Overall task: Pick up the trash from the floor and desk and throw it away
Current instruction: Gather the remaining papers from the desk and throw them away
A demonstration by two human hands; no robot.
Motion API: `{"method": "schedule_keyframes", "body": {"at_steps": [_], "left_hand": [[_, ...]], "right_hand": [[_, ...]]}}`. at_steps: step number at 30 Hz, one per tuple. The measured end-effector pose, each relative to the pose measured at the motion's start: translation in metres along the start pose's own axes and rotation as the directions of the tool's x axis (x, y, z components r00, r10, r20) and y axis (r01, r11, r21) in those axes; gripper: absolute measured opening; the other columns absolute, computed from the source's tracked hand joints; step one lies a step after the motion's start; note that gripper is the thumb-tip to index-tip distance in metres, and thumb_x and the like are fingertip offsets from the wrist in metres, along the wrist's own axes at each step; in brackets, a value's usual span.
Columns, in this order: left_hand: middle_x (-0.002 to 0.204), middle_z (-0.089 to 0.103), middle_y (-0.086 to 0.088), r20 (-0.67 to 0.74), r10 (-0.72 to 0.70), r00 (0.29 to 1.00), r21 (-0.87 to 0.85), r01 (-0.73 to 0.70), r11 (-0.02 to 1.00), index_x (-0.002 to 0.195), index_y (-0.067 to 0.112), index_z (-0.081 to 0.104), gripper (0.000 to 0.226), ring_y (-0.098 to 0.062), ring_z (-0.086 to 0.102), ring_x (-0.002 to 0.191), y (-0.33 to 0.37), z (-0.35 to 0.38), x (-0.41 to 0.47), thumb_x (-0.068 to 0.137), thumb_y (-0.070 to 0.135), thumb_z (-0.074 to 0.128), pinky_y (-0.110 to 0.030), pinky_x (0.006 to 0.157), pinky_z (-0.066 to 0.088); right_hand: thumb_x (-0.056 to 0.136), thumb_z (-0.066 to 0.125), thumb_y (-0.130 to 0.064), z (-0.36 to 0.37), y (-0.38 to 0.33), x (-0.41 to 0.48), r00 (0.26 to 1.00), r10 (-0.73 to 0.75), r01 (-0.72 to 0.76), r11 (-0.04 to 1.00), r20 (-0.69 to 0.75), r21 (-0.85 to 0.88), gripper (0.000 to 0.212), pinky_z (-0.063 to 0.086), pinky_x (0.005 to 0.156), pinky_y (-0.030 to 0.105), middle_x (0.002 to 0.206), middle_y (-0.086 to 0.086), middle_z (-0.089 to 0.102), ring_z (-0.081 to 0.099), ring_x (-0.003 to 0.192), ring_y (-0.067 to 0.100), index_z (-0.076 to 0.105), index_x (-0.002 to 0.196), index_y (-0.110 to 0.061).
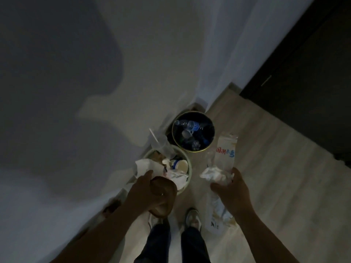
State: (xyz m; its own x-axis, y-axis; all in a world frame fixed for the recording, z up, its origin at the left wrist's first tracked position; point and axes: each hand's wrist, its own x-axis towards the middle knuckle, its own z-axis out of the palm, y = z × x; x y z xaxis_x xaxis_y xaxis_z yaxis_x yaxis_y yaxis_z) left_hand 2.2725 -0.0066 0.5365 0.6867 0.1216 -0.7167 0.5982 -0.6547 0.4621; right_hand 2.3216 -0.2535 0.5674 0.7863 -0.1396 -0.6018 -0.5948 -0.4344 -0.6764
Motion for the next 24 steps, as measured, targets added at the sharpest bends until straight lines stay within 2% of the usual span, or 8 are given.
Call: {"method": "schedule_keyframes", "body": {"at_steps": [5, 7, 9, 13, 15, 18, 21, 24], "left_hand": [[0.141, 0.04, -0.015, -0.002, -0.032, 0.999, -0.12, 0.031, 0.992, 0.147, 0.006, 0.022, 0.089, -0.032, 0.043, 0.13, -0.021, 0.039, 0.073, 0.078, 0.014, 0.077, -0.04, 0.108, 0.036], [0.143, 0.041, -0.012, -0.016, -0.072, 0.997, -0.168, 0.068, 0.983, 0.147, 0.01, 0.025, 0.085, -0.029, 0.044, 0.13, -0.029, 0.052, 0.098, 0.08, 0.016, 0.076, -0.029, 0.102, 0.041], [0.144, 0.039, -0.016, 0.02, -0.07, 0.997, -0.232, 0.072, 0.97, 0.147, 0.006, 0.023, 0.084, -0.029, 0.044, 0.128, -0.039, 0.066, 0.123, 0.08, 0.008, 0.074, -0.008, 0.084, 0.038], [0.144, 0.037, -0.015, 0.061, -0.1, 0.993, -0.279, 0.113, 0.954, 0.146, 0.007, 0.022, 0.091, -0.016, 0.044, 0.115, -0.054, 0.086, 0.16, 0.075, 0.012, 0.078, 0.003, 0.072, 0.034], [0.142, 0.039, -0.012, 0.067, -0.097, 0.993, -0.23, 0.11, 0.967, 0.146, 0.01, 0.024, 0.106, -0.017, 0.043, 0.118, -0.061, 0.094, 0.173, 0.061, 0.03, 0.084, -0.004, 0.084, 0.033], [0.145, 0.038, -0.008, 0.041, -0.137, 0.99, -0.158, 0.141, 0.977, 0.146, 0.012, 0.025, 0.102, -0.022, 0.04, 0.129, -0.073, 0.106, 0.192, 0.065, 0.028, 0.085, -0.019, 0.094, 0.031], [0.139, 0.043, -0.01, 0.049, -0.154, 0.987, -0.142, 0.16, 0.977, 0.141, 0.008, 0.033, 0.083, -0.019, 0.043, 0.123, -0.088, 0.117, 0.206, 0.075, 0.026, 0.079, -0.006, 0.09, 0.029], [0.117, 0.059, -0.009, -0.021, -0.146, 0.989, -0.038, 0.145, 0.989, 0.122, 0.005, 0.051, 0.063, -0.026, 0.055, 0.111, -0.104, 0.123, 0.213, 0.075, 0.039, 0.076, -0.023, 0.082, 0.037]], "right_hand": [[0.072, 0.075, -0.01, 0.015, 0.04, 0.046, 0.999, 0.024, -0.022, 0.998, 0.029, -0.051, 0.053, 0.046, 0.06, 0.017, 0.096, -0.011, 0.062, 0.062, 0.083, 0.006, 0.049, 0.118, -0.022], [0.072, 0.076, -0.011, 0.022, 0.053, 0.062, 0.999, 0.019, -0.017, 0.997, 0.037, -0.074, 0.054, 0.044, 0.057, 0.013, 0.095, -0.012, 0.06, 0.061, 0.081, 0.003, 0.049, 0.117, -0.024], [0.071, 0.076, -0.011, 0.031, 0.064, 0.077, 0.999, 0.02, -0.016, 0.996, 0.042, -0.084, 0.054, 0.043, 0.049, 0.008, 0.093, -0.014, 0.06, 0.061, 0.076, -0.001, 0.048, 0.115, -0.025], [0.071, 0.076, -0.01, 0.051, 0.083, 0.101, 0.999, 0.013, -0.009, 0.995, 0.038, -0.103, 0.053, 0.041, 0.043, 0.005, 0.087, -0.017, 0.057, 0.059, 0.067, -0.005, 0.045, 0.11, -0.03], [0.072, 0.076, -0.012, 0.06, 0.089, 0.111, 0.999, 0.014, -0.01, 0.995, 0.045, -0.103, 0.053, 0.041, 0.043, 0.007, 0.088, -0.018, 0.056, 0.058, 0.071, -0.003, 0.044, 0.11, -0.031], [0.072, 0.076, -0.012, 0.075, 0.097, 0.124, 0.998, 0.007, -0.002, 0.996, 0.062, -0.09, 0.055, 0.04, 0.051, 0.008, 0.09, -0.02, 0.054, 0.056, 0.075, -0.003, 0.043, 0.112, -0.03], [0.072, 0.076, -0.014, 0.09, 0.103, 0.135, 0.997, -0.005, 0.01, 0.997, 0.074, -0.071, 0.055, 0.04, 0.057, 0.012, 0.092, -0.019, 0.054, 0.055, 0.079, -0.002, 0.042, 0.112, -0.032], [0.073, 0.076, -0.013, 0.107, 0.106, 0.144, 0.994, -0.005, 0.01, 0.999, 0.106, -0.051, 0.055, 0.04, 0.06, 0.011, 0.093, -0.019, 0.053, 0.053, 0.08, -0.002, 0.041, 0.111, -0.032]]}}
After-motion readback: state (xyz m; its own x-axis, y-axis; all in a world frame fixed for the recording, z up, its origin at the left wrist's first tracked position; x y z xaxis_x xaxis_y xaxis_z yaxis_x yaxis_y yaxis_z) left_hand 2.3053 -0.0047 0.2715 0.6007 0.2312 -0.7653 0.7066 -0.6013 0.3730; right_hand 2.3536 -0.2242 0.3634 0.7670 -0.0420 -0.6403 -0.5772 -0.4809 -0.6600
